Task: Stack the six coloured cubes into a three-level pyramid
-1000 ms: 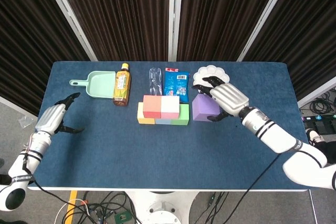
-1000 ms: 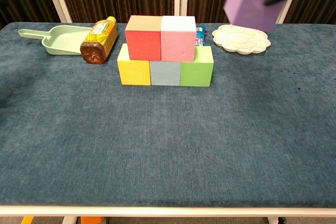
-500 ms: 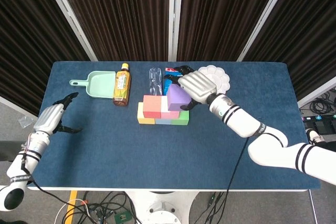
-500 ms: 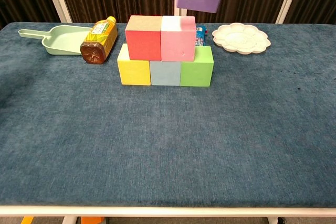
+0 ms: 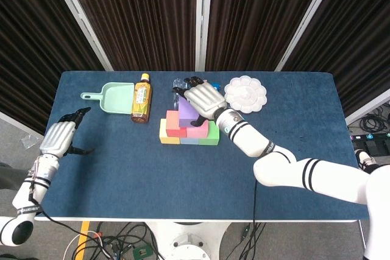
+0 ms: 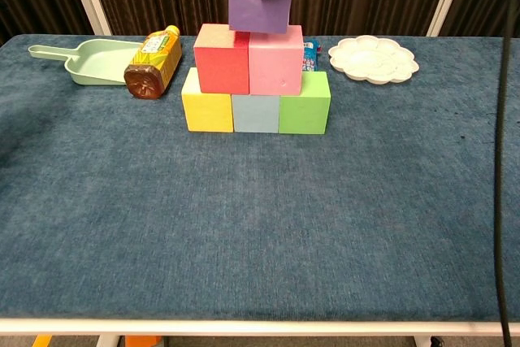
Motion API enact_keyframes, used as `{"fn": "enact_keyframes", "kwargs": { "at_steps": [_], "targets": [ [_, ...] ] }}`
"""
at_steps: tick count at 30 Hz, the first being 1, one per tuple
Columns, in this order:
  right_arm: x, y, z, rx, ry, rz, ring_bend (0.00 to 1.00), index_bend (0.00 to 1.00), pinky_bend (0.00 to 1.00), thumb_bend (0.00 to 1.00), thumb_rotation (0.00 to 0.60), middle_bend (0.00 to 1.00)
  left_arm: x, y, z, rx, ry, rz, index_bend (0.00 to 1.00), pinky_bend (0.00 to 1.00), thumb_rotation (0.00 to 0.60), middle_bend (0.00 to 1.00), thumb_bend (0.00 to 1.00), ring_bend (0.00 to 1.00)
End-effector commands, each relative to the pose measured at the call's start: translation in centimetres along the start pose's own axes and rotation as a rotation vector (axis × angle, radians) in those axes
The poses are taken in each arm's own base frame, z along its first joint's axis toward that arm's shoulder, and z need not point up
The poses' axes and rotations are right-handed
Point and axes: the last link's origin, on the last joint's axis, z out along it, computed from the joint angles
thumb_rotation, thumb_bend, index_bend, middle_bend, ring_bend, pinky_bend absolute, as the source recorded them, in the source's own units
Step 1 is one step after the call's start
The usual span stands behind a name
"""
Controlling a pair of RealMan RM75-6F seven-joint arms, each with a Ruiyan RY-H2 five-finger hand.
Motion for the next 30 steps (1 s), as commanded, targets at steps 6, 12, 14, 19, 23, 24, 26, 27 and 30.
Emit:
{"fn": "enact_keyframes", "kwargs": {
  "at_steps": [6,12,14,19,23,24,26,27,30],
  "targets": [
    [-0.4,-1.1,0.9,-0.007,-0.006,-0.029,0.03,0.13,0.0,0.14,0.6,0.39,-2.9,-0.3,-1.0,-0.028,0.083,0.244,0.0,0.13,0.6,0.07,0.1,0.13],
    [-0.6,-1.5,1.1,-0.012,-0.012,-0.037,0.03,0.13,0.0,0.14,0.6,0.39,-4.2,-0.1,-2.1,-0.024,0.082,0.232,0.0,0.13,0.6,0.07,0.09,0.13],
    [-0.7,-1.6,1.2,-0.012,-0.017,-0.038,0.03,0.13,0.0,0.14,0.6,0.38,-4.4,0.0,-2.4,-0.023,0.072,0.222,0.0,0.13,0.6,0.07,0.1,0.13],
    [-0.7,-1.6,1.1,-0.014,-0.02,-0.039,0.03,0.13,0.0,0.14,0.6,0.38,-4.5,0.1,-2.6,-0.021,0.076,0.207,0.0,0.13,0.6,0.07,0.09,0.13],
    [-0.8,-1.6,1.1,-0.015,-0.025,-0.039,0.03,0.13,0.0,0.14,0.6,0.38,-4.4,0.3,-2.7,-0.023,0.084,0.199,0.0,0.13,0.6,0.07,0.09,0.13],
    [-0.8,-1.6,1.1,-0.015,-0.026,-0.04,0.03,0.13,0.0,0.14,0.6,0.38,-4.5,0.4,-2.7,-0.024,0.086,0.197,0.0,0.13,0.6,0.07,0.09,0.13],
    [-0.8,-1.7,1.1,-0.015,-0.031,-0.04,0.03,0.13,0.0,0.14,0.6,0.38,-4.5,0.5,-2.7,-0.026,0.087,0.193,0.0,0.13,0.6,0.07,0.09,0.13],
    [-0.8,-1.7,1.1,-0.015,-0.031,-0.041,0.03,0.13,0.0,0.14,0.6,0.38,-4.5,0.5,-2.7,-0.027,0.087,0.192,0.0,0.13,0.6,0.07,0.09,0.13],
    [-0.9,-1.8,1.2,-0.015,-0.032,-0.041,0.03,0.13,0.0,0.14,0.6,0.38,-4.6,0.5,-2.7,-0.028,0.083,0.191,0.0,0.13,0.6,0.07,0.1,0.13]
  ]
}}
